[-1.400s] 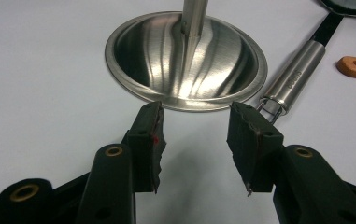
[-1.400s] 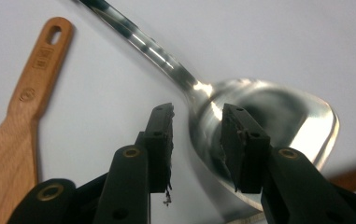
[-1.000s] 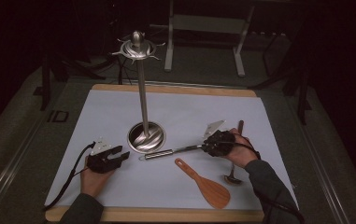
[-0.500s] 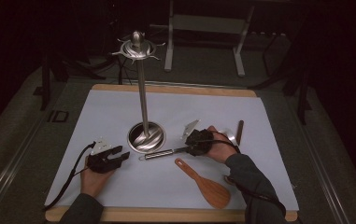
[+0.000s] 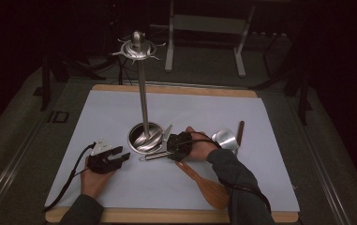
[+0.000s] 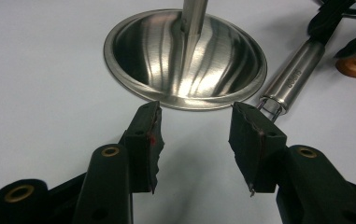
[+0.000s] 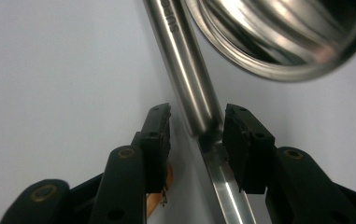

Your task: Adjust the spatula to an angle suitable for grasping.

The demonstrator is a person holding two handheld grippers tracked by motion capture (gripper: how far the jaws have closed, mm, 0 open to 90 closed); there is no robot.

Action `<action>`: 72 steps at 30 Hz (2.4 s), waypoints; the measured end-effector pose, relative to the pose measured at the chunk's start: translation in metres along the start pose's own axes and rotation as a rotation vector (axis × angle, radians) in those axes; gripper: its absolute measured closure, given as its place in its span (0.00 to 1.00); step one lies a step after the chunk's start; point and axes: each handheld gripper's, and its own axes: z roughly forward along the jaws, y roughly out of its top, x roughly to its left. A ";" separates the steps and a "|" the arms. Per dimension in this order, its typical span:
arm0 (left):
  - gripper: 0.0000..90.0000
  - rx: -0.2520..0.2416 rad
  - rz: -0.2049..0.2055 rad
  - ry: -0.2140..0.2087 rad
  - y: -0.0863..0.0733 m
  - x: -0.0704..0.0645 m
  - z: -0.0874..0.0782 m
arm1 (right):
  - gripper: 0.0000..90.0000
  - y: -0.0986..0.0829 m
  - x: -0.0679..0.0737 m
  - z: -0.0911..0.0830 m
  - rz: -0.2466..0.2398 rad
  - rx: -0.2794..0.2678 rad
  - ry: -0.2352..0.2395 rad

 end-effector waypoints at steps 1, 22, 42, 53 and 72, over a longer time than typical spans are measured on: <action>0.60 0.000 -0.001 0.000 0.000 0.000 0.000 | 0.68 0.003 -0.001 0.003 -0.020 0.016 0.002; 0.59 -0.004 0.003 -0.004 0.000 -0.001 0.000 | 0.75 0.034 -0.015 0.022 -0.188 0.217 0.129; 0.59 -0.002 0.009 0.001 0.000 -0.001 0.000 | 0.77 0.012 -0.021 -0.064 -0.067 -0.203 -0.086; 0.59 -0.003 0.008 0.002 0.000 -0.001 0.000 | 0.77 -0.002 -0.026 -0.100 0.060 -0.462 -0.127; 0.59 -0.003 0.008 0.003 0.000 -0.001 0.000 | 0.77 -0.019 -0.031 -0.130 0.245 -0.725 -0.200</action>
